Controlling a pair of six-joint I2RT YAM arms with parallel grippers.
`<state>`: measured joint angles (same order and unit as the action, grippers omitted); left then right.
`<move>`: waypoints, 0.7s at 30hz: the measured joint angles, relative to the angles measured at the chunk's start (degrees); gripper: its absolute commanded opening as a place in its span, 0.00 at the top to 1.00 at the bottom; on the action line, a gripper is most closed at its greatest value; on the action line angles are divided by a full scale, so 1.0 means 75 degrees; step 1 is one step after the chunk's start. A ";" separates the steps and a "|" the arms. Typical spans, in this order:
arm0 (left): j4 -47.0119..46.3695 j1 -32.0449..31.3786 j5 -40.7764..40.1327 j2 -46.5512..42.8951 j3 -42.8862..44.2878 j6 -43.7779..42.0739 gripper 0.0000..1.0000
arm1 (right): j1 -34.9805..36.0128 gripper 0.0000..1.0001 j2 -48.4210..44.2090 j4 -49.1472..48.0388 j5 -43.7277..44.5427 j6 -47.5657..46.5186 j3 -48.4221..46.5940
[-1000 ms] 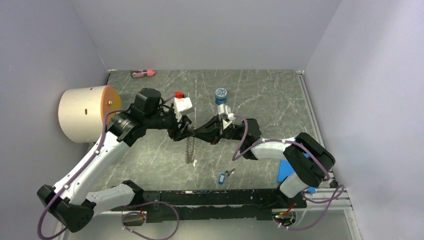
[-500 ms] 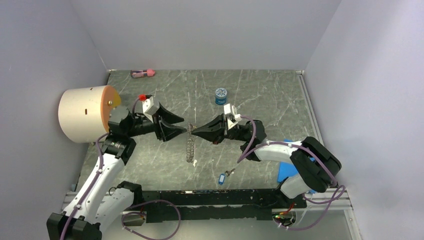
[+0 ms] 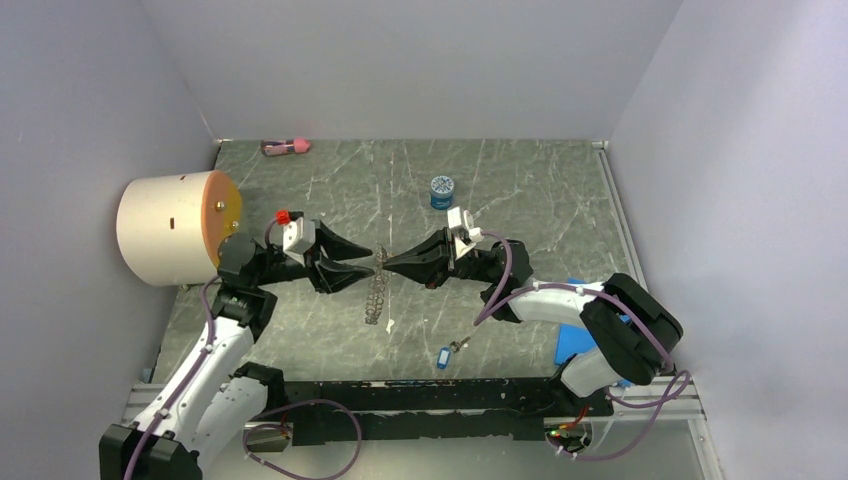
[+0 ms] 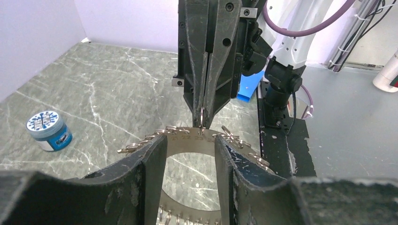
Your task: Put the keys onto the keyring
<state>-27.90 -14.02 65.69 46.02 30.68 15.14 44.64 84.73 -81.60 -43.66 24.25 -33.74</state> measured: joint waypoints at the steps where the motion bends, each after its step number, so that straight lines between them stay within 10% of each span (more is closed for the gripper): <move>1: -0.0070 -0.0029 0.0000 0.0020 -0.0003 -0.0003 0.56 | 0.0000 1.00 0.0000 0.0000 0.0000 0.0000 0.0000; 21: -0.0003 -0.0632 -0.0291 0.0294 0.0009 -0.0341 0.71 | -0.0023 1.00 0.0003 -0.0137 -0.0032 0.0128 0.0000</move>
<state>-27.92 -18.76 63.51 48.23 30.74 12.58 44.47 84.75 -82.63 -43.90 25.21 -33.74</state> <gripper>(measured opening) 0.278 0.016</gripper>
